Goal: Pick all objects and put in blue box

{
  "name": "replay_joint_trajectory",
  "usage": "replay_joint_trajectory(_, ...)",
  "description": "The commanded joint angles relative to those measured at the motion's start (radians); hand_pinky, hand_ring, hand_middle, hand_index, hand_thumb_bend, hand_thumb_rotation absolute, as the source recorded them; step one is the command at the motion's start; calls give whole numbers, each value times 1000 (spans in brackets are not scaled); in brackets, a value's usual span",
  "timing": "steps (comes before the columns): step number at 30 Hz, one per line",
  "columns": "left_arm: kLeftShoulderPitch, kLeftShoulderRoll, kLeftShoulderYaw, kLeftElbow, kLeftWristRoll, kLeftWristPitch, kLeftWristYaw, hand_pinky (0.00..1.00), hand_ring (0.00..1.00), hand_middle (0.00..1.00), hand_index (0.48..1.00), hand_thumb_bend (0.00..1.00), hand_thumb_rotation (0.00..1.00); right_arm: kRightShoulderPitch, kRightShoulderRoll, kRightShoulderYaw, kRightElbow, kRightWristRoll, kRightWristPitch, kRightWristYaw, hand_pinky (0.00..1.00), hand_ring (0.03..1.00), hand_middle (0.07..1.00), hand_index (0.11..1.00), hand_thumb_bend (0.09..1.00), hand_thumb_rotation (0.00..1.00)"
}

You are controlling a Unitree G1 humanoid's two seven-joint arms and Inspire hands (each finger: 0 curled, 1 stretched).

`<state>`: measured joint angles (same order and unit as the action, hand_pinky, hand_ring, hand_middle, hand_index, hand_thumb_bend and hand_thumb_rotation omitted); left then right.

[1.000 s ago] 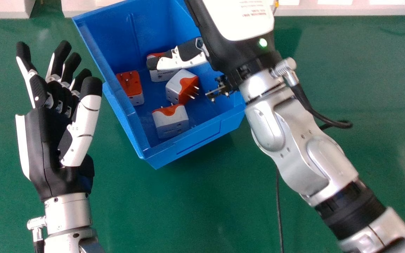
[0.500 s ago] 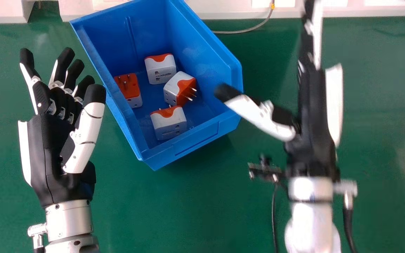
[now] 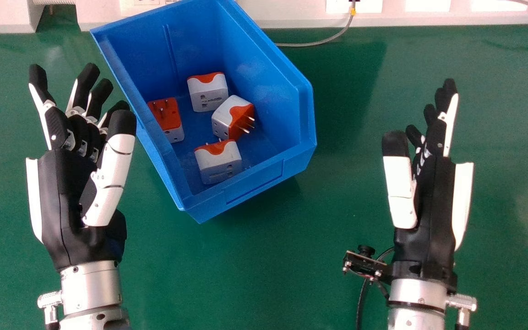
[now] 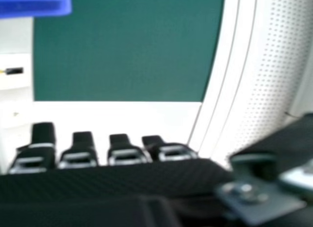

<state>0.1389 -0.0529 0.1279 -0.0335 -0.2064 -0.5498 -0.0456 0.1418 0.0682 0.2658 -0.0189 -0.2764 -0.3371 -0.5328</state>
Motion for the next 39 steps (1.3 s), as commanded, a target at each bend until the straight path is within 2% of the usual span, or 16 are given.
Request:
replay_joint_trajectory(1, 7, -4, 2, -30, 3, -8, 0, 841, 906, 923, 904, 657, 473, -11, 79, 15, -34, -9, -8, -5, 888, 984, 1000, 1000, 691, 1000)
replay_joint_trajectory(5, 13, -3, 2, -35, 2, -11, -2, 839, 902, 918, 902, 660, 473, -6, 83, 17, -42, -8, -6, -7, 899, 982, 1000, 1000, 687, 1000)
replay_joint_trajectory(8, 18, -2, 1, -34, -7, -15, -10, 838, 903, 919, 905, 640, 469, -2, 82, 19, -41, -11, -9, -9, 906, 982, 1000, 1000, 686, 1000)
replay_joint_trajectory(10, 21, -2, 2, -37, -2, -14, -8, 836, 903, 920, 906, 633, 466, 0, 81, 19, -42, -11, -11, -8, 911, 984, 1000, 1000, 683, 1000)
replay_joint_trajectory(13, 25, -3, 2, -39, -2, -14, -7, 834, 904, 921, 906, 638, 468, 2, 80, 20, -42, -9, -16, -8, 909, 983, 1000, 1000, 681, 1000)
replay_joint_trajectory(16, 27, -4, 1, -45, -12, -9, -11, 833, 904, 922, 906, 637, 461, 5, 79, 21, -41, -3, -23, -4, 910, 983, 1000, 1000, 678, 1000)
replay_joint_trajectory(24, 27, 0, 3, -41, -5, -12, -11, 833, 906, 923, 909, 625, 464, 5, 79, 21, -41, 6, -25, 2, 919, 988, 1000, 1000, 679, 1000)
replay_joint_trajectory(27, 25, 2, 3, -38, -9, -14, -15, 835, 906, 924, 908, 631, 473, 4, 78, 21, -39, 8, -27, 4, 919, 988, 1000, 1000, 680, 1000)
replay_joint_trajectory(31, 23, 2, 5, -39, -8, -8, -13, 837, 907, 924, 910, 629, 471, 2, 77, 21, -36, 9, -29, 7, 919, 987, 1000, 1000, 687, 1000)
replay_joint_trajectory(37, 18, 4, 8, -31, -15, -13, -21, 841, 907, 923, 906, 633, 469, -1, 77, 19, -35, 10, -32, 7, 922, 987, 1000, 1000, 679, 1000)
replay_joint_trajectory(39, 17, 3, 9, -31, -12, -13, -20, 838, 906, 923, 905, 636, 467, -1, 78, 19, -37, 10, -31, 7, 921, 985, 1000, 1000, 679, 1000)
